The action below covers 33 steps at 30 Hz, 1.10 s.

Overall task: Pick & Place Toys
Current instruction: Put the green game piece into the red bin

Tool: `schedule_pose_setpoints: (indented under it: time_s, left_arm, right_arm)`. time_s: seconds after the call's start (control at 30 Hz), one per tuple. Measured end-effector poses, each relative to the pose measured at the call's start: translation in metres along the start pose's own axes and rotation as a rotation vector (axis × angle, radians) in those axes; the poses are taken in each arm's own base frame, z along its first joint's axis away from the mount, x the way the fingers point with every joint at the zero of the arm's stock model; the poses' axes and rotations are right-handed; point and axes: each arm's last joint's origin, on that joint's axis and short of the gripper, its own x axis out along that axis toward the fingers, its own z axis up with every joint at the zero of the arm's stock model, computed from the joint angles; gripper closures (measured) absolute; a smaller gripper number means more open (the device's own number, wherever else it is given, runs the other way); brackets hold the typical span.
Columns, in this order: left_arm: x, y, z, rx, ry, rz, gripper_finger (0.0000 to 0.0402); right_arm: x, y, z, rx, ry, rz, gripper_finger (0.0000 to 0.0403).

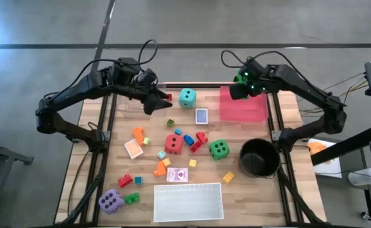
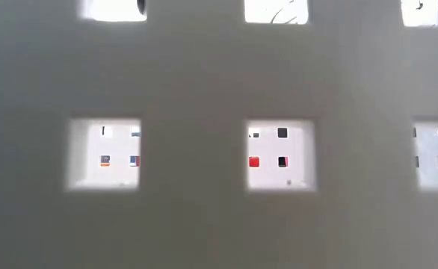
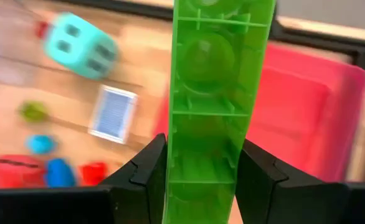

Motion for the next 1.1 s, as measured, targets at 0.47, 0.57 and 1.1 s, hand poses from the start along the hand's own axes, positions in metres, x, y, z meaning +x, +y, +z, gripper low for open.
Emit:
schedule_pose_setpoints:
  time_s: [0.47,0.57,1.1]
  left_arm:
    - [-0.008,-0.002,-0.004,-0.027,0.019,0.006,0.0086]
    - [-0.008,-0.001,-0.005,-0.031,0.03,0.011,0.0086]
    - [-0.008,0.001,-0.007,-0.036,0.035,0.053,0.0086]
  right_arm:
    - [0.089,0.008,0.021,-0.368,0.279,-0.14,0.0274]
    - [0.108,0.011,0.02,-0.499,0.355,-0.139,0.0274]
    - [0.153,0.003,-0.001,-0.686,0.512,-0.118,0.0274]
